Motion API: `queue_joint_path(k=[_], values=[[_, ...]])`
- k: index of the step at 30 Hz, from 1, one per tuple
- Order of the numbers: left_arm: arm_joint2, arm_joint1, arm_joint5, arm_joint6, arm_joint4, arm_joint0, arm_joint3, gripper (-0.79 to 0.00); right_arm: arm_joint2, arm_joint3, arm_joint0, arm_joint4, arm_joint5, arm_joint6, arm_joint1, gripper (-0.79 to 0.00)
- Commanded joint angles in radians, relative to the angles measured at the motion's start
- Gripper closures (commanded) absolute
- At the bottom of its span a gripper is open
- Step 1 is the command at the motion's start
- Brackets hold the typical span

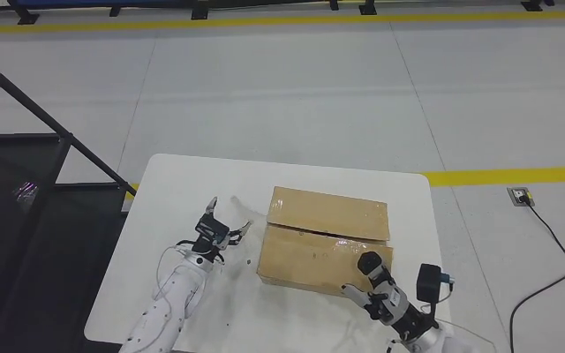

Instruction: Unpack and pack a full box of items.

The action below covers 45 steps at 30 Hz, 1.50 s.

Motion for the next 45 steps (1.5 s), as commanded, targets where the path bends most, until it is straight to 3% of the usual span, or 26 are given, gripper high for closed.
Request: queue_joint_path(k=[1, 11, 23, 31, 45], values=[[-0.019, 0.007, 0.006, -0.008, 0.015, 0.03, -0.033, -0.785, -0.002, 0.002, 0.007, 0.003, 0.001, 0.006, 0.0, -0.785], [-0.098, 0.032, -0.028, -0.067, 0.067, 0.131, -0.153, -0.785, -0.015, 0.018, 0.044, 0.02, 0.005, 0.037, 0.001, -0.785], [-0.145, 0.052, -0.124, -0.112, 0.119, 0.18, -0.191, -0.785, -0.028, 0.035, 0.068, 0.032, 0.012, 0.052, 0.001, -0.785], [-0.095, 0.04, -0.195, -0.119, 0.077, 0.114, -0.149, -0.785, -0.033, 0.024, 0.066, 0.027, 0.024, 0.054, 0.002, -0.785], [-0.034, 0.006, -0.127, -0.082, -0.014, 0.014, -0.032, -0.785, -0.028, 0.011, 0.038, 0.017, 0.041, 0.029, 0.003, -0.785]])
